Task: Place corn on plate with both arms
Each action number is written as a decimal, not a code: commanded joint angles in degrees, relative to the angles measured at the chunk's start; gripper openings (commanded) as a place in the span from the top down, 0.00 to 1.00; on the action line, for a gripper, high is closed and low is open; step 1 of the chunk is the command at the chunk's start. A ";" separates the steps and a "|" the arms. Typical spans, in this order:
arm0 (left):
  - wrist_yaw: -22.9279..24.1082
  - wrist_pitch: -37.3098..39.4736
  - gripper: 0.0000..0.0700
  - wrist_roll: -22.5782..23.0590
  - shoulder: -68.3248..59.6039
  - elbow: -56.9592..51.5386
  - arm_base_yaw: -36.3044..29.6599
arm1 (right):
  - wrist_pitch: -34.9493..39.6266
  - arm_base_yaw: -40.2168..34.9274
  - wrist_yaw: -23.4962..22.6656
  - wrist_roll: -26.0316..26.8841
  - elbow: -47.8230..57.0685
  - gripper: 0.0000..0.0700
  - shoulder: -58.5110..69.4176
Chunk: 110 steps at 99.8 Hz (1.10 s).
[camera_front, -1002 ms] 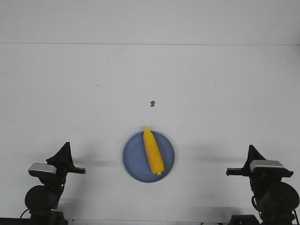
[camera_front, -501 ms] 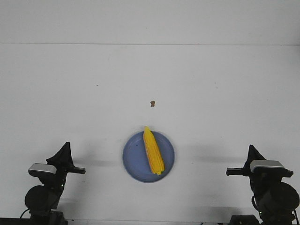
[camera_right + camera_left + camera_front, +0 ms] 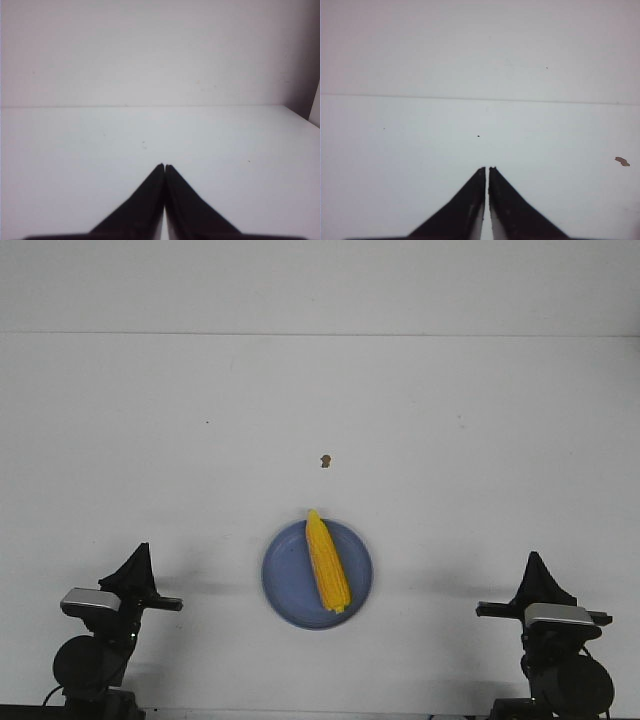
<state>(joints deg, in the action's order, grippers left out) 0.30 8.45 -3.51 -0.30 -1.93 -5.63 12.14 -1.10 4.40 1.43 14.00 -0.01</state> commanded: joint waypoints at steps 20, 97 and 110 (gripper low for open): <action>0.20 0.66 0.98 0.44 0.11 1.09 0.04 | -10.51 0.15 0.02 0.48 -7.45 1.00 0.09; 0.22 0.63 0.98 0.44 0.11 1.09 0.04 | -19.56 0.15 0.09 0.28 -13.29 1.00 0.09; 0.22 0.63 0.98 0.44 0.11 1.09 0.04 | -19.56 0.15 0.09 0.28 -13.29 1.00 0.09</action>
<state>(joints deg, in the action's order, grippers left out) 0.30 8.45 -3.51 -0.30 -1.93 -5.63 -6.74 -1.06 4.49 1.54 0.84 0.12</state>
